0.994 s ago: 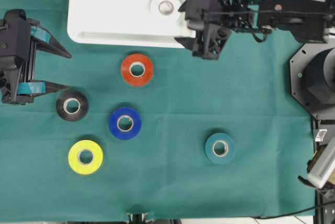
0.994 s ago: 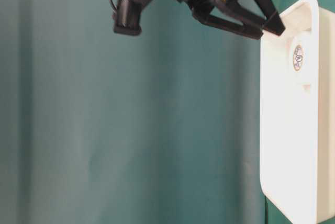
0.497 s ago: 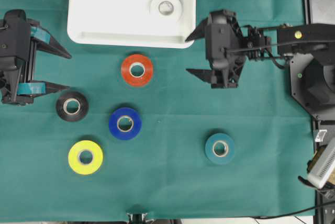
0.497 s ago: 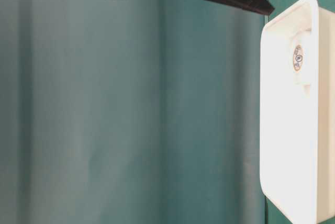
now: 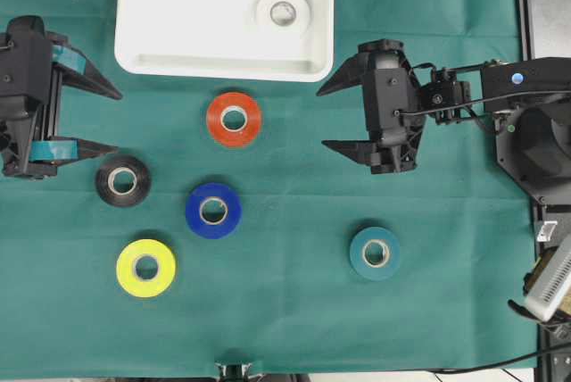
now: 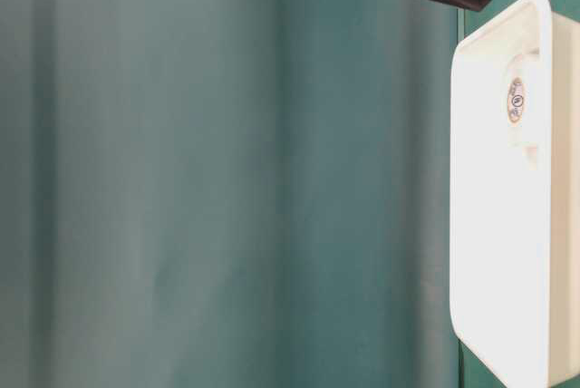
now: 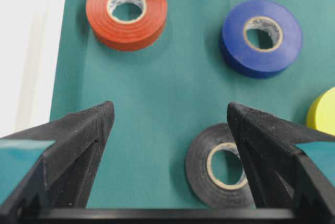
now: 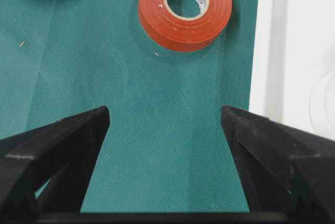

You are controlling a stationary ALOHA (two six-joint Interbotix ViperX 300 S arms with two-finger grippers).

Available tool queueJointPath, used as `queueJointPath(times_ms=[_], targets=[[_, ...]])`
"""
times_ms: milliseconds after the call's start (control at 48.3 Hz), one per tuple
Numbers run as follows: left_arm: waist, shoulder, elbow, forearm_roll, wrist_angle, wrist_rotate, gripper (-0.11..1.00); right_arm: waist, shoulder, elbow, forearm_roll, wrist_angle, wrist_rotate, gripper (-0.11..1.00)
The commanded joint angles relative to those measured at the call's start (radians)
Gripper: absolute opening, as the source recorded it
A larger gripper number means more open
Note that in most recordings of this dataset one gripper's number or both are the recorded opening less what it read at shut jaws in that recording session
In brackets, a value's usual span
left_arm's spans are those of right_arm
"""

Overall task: Put the tape alternately from left to right into the white case.
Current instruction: 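Withdraw the right gripper from the tray to the right side, then move the left gripper down onto the yellow tape roll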

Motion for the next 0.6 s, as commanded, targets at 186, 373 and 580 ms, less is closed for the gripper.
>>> queueJointPath(times_ms=[186, 373, 580], targets=[[-0.040, -0.008, -0.009, -0.002, -0.005, -0.003, 0.93, 0.002, -0.015, -0.006, -0.003, -0.011, 0.000, 0.68], [-0.103, 0.005, -0.011, -0.002, -0.006, -0.034, 0.93, 0.002, -0.015, -0.006, -0.003, -0.011, 0.000, 0.68], [-0.189, 0.021, -0.012, -0.003, -0.006, -0.041, 0.93, 0.002, -0.015, -0.006, -0.003, -0.011, 0.002, 0.68]])
